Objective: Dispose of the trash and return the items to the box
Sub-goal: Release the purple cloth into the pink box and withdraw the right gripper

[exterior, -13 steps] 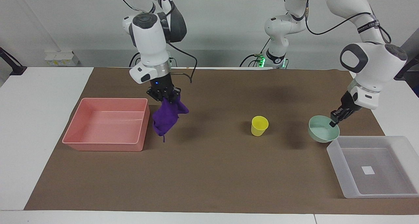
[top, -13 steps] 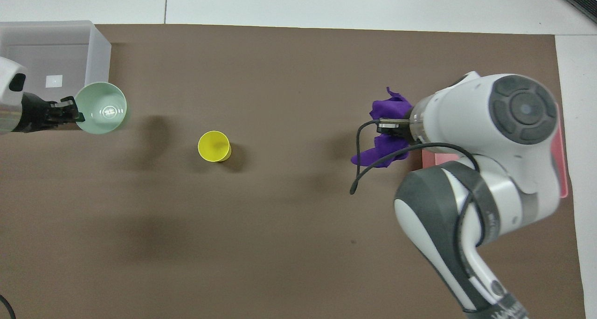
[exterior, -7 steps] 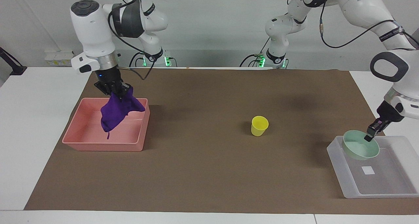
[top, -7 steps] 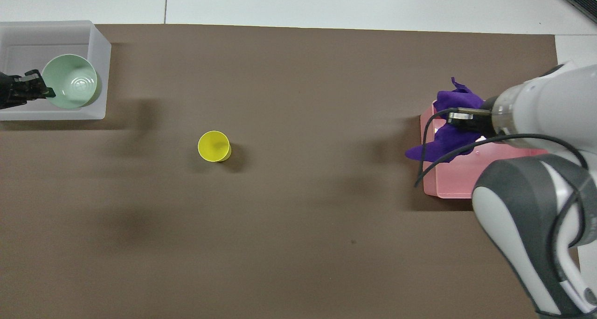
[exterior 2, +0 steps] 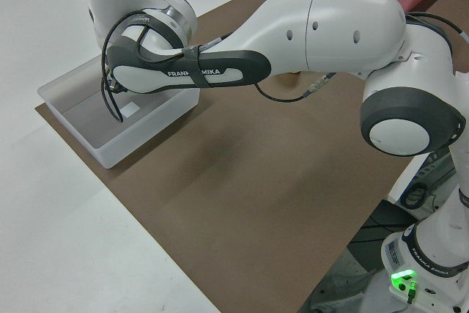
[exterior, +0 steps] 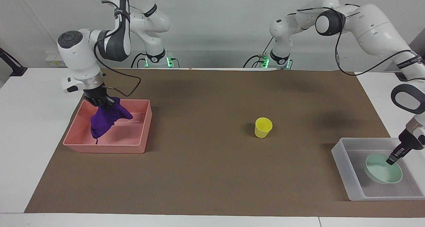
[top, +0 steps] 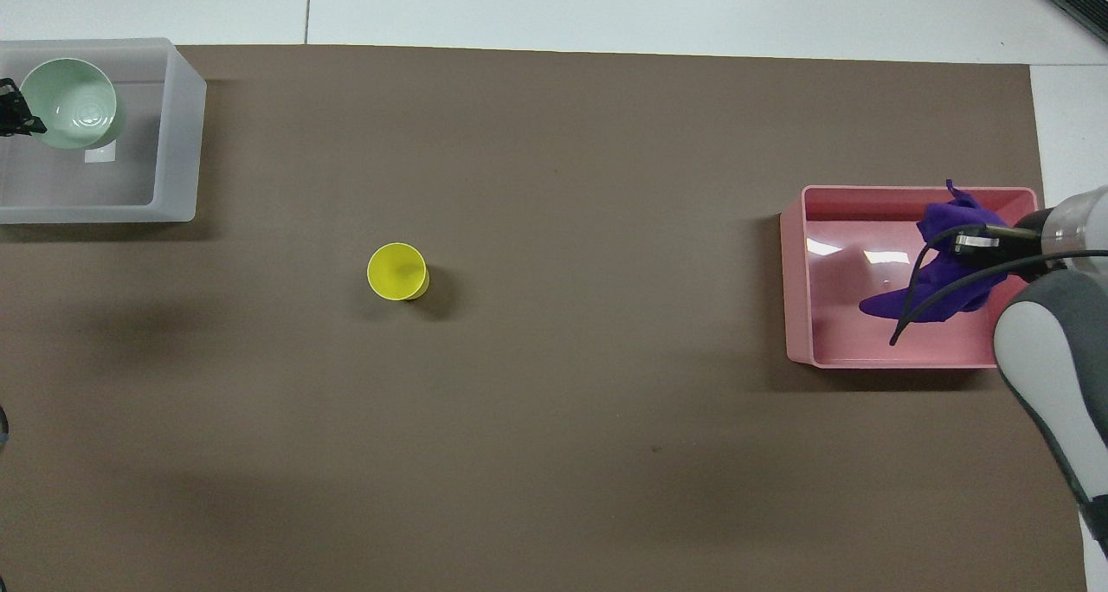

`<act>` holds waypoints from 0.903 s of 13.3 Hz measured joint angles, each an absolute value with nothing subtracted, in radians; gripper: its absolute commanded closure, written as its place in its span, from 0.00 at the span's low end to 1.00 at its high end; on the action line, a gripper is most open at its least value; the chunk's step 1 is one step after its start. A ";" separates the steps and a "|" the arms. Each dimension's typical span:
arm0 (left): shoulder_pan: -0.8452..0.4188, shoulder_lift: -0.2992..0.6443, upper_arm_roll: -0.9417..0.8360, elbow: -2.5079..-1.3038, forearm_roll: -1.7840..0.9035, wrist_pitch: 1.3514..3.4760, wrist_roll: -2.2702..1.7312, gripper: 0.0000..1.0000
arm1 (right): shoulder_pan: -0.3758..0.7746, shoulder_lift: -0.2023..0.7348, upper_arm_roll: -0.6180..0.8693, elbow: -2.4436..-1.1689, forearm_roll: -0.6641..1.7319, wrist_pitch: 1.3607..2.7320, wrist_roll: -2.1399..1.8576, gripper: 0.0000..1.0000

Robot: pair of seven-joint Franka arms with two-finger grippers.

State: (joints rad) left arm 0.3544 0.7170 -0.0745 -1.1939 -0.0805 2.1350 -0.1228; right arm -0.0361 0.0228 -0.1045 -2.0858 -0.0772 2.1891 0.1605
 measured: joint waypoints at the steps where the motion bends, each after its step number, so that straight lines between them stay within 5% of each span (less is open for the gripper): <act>1: 0.361 0.725 -0.074 -1.196 -0.075 2.135 -0.123 1.00 | -0.036 0.036 -0.104 -2.114 -0.077 2.230 0.162 0.86; 3: 0.373 0.743 -0.075 -1.202 -0.067 2.141 -0.106 1.00 | -0.036 0.063 -0.104 -2.163 -0.077 2.315 0.166 0.00; 5: 0.377 0.747 -0.075 -1.222 -0.066 2.149 -0.057 1.00 | -0.036 0.077 -0.103 -2.173 -0.077 2.338 0.165 0.00; 7: 0.377 0.747 -0.076 -1.236 -0.065 2.152 -0.029 0.67 | -0.035 0.073 -0.100 -2.167 -0.077 2.338 0.158 0.00; 8: 0.377 0.746 -0.077 -1.236 -0.065 2.151 -0.021 0.62 | -0.032 0.068 -0.097 -2.156 -0.077 2.332 0.154 0.00; 10: 0.374 0.729 -0.081 -1.235 -0.065 2.150 -0.009 0.34 | -0.022 0.040 -0.083 -2.101 -0.077 2.244 0.151 0.00; 12: 0.371 0.691 -0.088 -1.235 -0.064 2.137 0.047 0.23 | 0.003 0.002 -0.077 -2.014 -0.076 2.107 0.151 0.00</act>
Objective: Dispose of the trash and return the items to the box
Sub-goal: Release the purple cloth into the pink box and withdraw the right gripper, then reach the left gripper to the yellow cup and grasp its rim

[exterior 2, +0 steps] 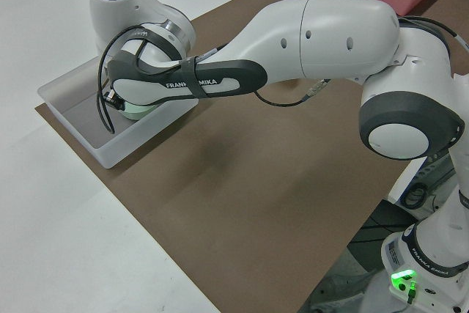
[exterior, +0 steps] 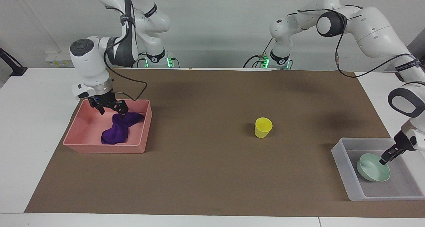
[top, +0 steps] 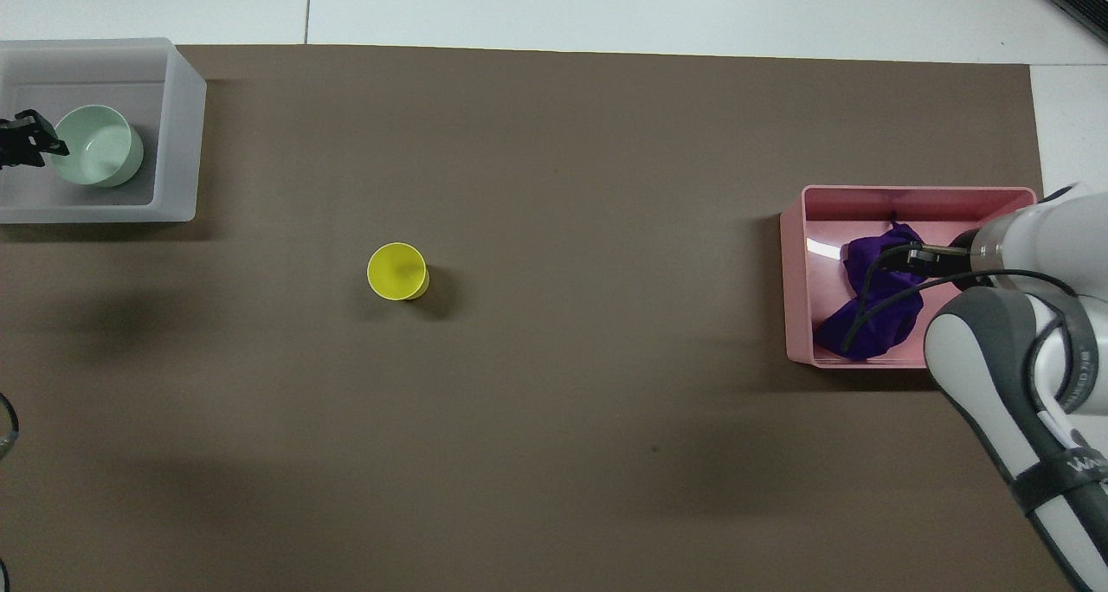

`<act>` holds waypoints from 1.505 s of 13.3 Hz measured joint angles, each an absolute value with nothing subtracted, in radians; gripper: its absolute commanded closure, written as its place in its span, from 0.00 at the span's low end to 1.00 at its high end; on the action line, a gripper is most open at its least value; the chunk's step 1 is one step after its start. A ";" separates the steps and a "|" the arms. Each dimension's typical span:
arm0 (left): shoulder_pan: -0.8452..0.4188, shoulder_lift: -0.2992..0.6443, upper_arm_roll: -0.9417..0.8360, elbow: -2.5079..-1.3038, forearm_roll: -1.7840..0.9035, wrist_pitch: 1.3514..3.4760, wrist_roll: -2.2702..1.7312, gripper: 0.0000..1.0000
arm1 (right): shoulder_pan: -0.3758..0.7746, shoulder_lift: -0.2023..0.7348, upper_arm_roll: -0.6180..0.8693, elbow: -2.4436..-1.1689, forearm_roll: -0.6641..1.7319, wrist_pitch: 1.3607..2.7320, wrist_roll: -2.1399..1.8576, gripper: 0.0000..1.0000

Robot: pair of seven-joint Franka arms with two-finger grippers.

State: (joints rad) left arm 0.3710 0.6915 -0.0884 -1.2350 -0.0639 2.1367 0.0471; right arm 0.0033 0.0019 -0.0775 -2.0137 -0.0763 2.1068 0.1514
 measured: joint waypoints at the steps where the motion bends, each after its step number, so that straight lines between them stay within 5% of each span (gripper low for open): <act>1: 0.368 0.666 -0.093 -1.235 -0.064 2.118 0.083 0.17 | 0.008 -0.017 -0.071 -1.968 -0.072 2.036 0.151 0.00; 4: 0.295 0.555 -0.099 -1.306 -0.020 2.086 0.140 0.10 | 0.009 -0.050 -0.061 -1.832 -0.058 1.839 0.151 0.00; 10: 0.079 0.314 -0.103 -1.643 0.006 2.105 0.130 0.03 | -0.007 -0.072 -0.075 -1.598 -0.037 1.546 0.122 0.00; 20: -0.218 0.209 -0.106 -2.012 0.007 2.382 -0.058 0.03 | -0.003 -0.055 -0.070 -1.607 -0.024 1.538 0.114 0.00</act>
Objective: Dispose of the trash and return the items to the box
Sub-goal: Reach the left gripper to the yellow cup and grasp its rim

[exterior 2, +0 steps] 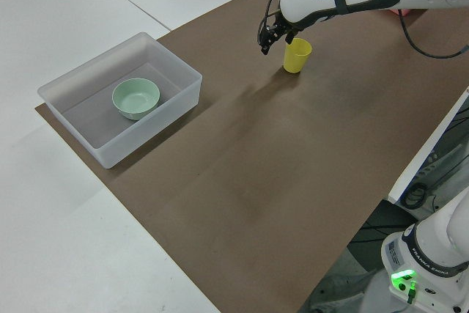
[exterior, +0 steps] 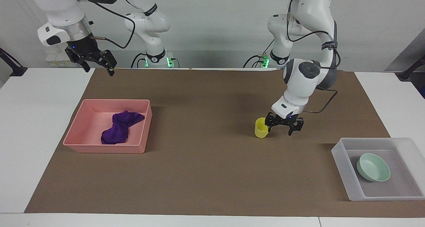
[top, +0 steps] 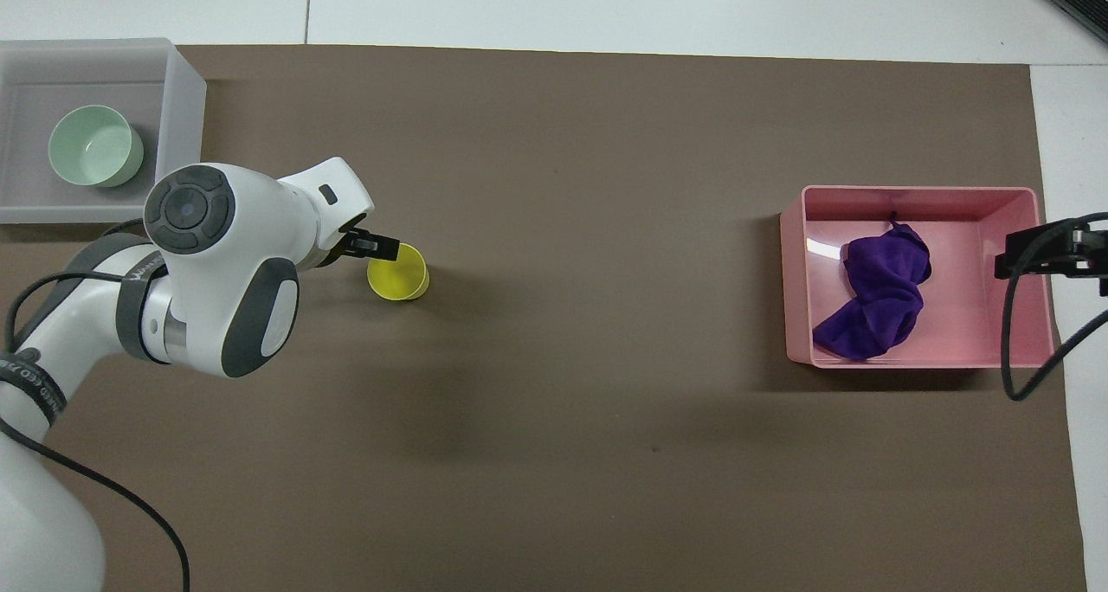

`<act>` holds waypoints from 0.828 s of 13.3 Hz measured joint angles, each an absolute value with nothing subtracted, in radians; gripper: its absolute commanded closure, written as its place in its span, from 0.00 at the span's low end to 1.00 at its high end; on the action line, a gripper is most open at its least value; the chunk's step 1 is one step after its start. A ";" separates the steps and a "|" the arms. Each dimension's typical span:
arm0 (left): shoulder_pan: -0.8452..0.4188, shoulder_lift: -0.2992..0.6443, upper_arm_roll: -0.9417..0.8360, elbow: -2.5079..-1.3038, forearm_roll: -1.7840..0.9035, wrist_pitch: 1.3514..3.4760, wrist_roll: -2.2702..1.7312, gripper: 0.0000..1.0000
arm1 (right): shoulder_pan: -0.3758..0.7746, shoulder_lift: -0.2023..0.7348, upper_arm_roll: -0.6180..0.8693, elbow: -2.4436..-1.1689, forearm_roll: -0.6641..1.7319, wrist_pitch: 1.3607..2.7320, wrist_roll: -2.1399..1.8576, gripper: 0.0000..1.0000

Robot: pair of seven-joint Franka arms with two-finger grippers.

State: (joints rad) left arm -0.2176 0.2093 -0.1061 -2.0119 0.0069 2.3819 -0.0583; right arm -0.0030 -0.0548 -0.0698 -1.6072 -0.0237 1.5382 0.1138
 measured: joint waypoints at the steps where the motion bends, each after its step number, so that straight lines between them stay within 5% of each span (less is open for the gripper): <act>1: -0.220 0.204 -0.106 -2.019 0.007 2.382 -0.058 0.02 | -0.002 -0.055 -0.070 -1.607 -0.024 1.538 0.112 0.00; 5: -0.223 0.191 -0.105 -2.043 0.007 2.381 -0.058 0.13 | 0.037 -0.055 -0.096 -1.607 -0.024 1.539 0.109 0.00; 7: -0.231 0.186 -0.105 -2.083 0.007 2.415 -0.071 0.53 | 0.037 -0.055 -0.103 -1.607 -0.024 1.539 0.109 0.00; 8: -0.238 0.186 -0.106 -2.103 0.007 2.448 -0.096 0.97 | 0.037 -0.055 -0.105 -1.607 -0.024 1.539 0.109 0.00; 11: -0.264 0.186 -0.107 -2.140 0.007 2.508 -0.222 1.00 | 0.035 -0.055 -0.107 -1.607 -0.024 1.539 0.109 0.00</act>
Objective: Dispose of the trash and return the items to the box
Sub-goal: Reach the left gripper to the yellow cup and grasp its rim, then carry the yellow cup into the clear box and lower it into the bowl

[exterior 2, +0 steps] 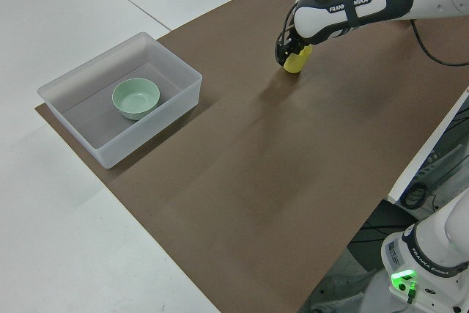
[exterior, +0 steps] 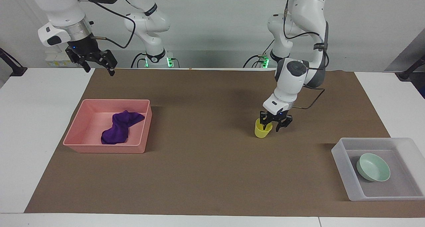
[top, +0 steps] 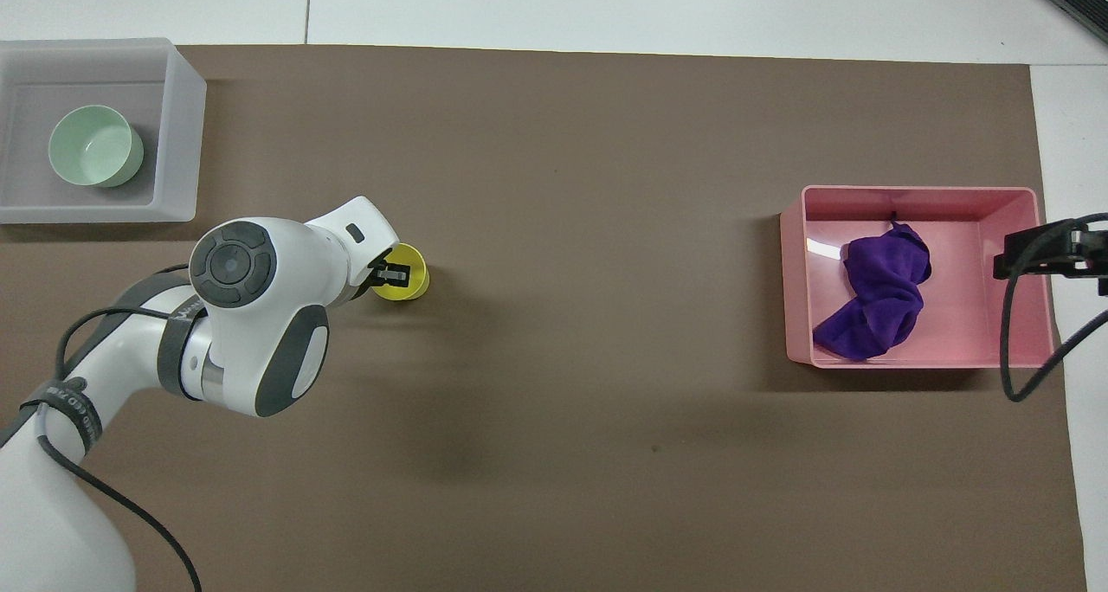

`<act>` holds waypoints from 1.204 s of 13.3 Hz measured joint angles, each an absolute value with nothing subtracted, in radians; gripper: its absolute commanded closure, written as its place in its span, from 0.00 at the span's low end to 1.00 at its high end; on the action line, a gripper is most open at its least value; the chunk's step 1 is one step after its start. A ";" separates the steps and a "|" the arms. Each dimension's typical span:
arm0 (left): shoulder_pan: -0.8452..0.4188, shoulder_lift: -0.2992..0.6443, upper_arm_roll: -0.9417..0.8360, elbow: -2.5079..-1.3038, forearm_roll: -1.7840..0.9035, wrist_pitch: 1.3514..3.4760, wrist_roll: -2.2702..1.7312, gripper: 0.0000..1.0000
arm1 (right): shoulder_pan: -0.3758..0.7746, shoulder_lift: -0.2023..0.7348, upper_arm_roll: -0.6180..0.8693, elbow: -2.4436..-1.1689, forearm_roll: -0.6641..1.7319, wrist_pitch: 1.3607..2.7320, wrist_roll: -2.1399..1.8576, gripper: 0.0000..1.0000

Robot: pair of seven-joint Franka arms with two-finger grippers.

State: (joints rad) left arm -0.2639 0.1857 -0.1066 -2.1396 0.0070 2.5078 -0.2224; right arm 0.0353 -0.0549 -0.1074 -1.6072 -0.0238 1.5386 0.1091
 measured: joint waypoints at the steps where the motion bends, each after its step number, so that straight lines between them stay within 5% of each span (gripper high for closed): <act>1: -0.267 0.186 -0.106 -2.140 0.007 2.512 -0.249 1.00 | 0.034 -0.055 -0.108 -1.607 -0.024 1.539 0.109 0.00; 7: -0.219 0.122 -0.082 -2.102 0.007 2.463 -0.279 1.00 | 0.036 -0.055 -0.108 -1.607 -0.024 1.539 0.109 0.00; 16: 0.124 0.235 -0.075 -1.719 0.007 2.292 -0.169 1.00 | 0.037 -0.055 -0.106 -1.607 -0.024 1.539 0.038 0.00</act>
State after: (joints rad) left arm 0.1243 0.2350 -0.0750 -1.7189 0.0071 2.2920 -0.1686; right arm 0.0372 -0.0549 -0.1059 -1.6072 -0.0236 1.5387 0.0379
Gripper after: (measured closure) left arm 0.969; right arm 0.000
